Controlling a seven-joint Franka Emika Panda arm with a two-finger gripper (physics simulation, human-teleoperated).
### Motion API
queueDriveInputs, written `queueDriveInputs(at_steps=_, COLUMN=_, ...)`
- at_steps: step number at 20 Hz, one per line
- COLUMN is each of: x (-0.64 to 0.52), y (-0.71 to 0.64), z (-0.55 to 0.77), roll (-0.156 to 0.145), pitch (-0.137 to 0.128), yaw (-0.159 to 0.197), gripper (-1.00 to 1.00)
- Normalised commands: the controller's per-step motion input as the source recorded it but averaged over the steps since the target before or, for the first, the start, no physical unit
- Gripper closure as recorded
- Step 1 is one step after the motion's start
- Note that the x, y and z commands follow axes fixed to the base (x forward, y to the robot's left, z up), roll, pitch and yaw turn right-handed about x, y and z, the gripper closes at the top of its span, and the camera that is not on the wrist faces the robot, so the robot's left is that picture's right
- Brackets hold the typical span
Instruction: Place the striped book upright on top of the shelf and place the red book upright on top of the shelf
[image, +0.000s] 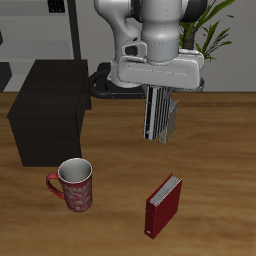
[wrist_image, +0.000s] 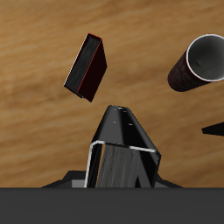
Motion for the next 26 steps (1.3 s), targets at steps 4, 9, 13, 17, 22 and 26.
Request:
queueDriveInputs(at_steps=4, x=-0.26, y=-0.35, z=0.21, roll=-0.024, pitch=-0.017, yaw=-0.031, gripper=1.00)
queueDriveInputs(at_steps=9, x=-0.39, y=-0.46, z=0.19, roll=-0.011, pitch=0.012, yaw=-0.046, gripper=1.00)
queueDriveInputs(at_steps=13, x=-0.42, y=-0.57, z=0.13, roll=-0.038, pitch=-0.010, yaw=-0.042, gripper=1.00)
queueDriveInputs(at_steps=17, x=-0.24, y=-0.39, z=0.04, roll=0.006, pitch=0.006, yaw=-0.052, gripper=1.00)
queueDriveInputs(at_steps=22, x=-0.27, y=-0.48, z=0.01, roll=0.040, pitch=0.037, yaw=-0.034, gripper=1.00)
queueDriveInputs(at_steps=26, x=-0.30, y=-0.51, z=0.11, roll=0.017, pitch=-0.026, yaw=-0.019, gripper=1.00)
